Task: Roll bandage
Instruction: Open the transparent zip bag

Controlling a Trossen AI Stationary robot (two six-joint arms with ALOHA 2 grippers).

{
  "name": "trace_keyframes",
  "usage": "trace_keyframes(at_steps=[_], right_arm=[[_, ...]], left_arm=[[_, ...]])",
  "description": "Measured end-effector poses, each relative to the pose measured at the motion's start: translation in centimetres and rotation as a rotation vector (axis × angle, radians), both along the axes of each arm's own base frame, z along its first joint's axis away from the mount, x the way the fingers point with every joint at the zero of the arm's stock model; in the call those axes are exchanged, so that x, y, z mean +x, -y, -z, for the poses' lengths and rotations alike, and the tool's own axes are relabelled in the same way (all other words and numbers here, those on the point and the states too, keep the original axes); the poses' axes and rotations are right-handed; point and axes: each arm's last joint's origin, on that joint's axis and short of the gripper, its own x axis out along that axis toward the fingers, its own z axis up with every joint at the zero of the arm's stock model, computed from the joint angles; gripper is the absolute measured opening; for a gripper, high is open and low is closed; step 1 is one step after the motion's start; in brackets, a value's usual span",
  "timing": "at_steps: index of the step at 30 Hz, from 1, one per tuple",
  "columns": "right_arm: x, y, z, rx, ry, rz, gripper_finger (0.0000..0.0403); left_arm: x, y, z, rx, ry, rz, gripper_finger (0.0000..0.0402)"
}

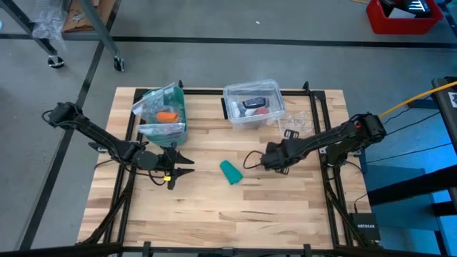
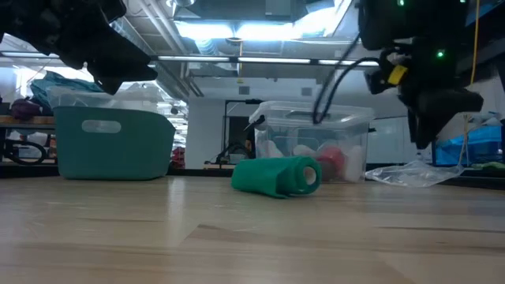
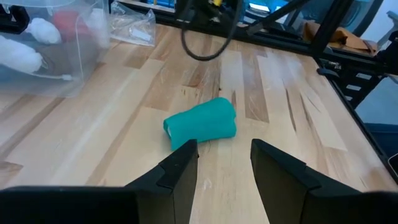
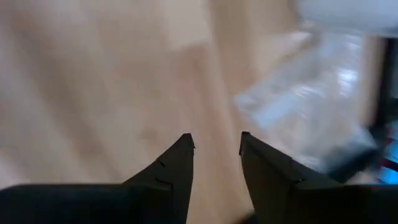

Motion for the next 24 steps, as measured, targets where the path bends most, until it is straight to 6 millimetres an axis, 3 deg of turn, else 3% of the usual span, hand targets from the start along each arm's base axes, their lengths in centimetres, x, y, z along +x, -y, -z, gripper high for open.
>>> trace_keyframes(at_steps=[6, 12, 17, 21, 24], right_arm=[[-0.8, 0.3, 0.1, -0.072, -0.084, -0.021, 0.0133], [-2.5, 1.1, 1.9, -0.155, -0.17, -0.033, 0.0133], [-4.4, 2.3, 3.3, -0.186, -0.209, 0.113, 0.0133], [-5.2, 2.9, 2.7, -0.191, -0.114, 0.193, 0.0133], [-5.7, 3.0, 1.1, -0.182, 0.006, 0.187, 0.0133]], left_arm=[[0.0, 0.0, 0.0, 0.016, -0.002, 0.005, 0.0141], [-0.1, 0.0, 0.3, 0.039, -0.027, 0.009, 0.0141], [-0.1, -0.1, 0.4, 0.065, -0.042, 0.016, 0.0141], [-0.1, -0.1, 0.4, 0.065, -0.043, 0.016, 0.0141], [-0.1, -0.1, 0.4, 0.065, -0.043, 0.016, 0.0141]])
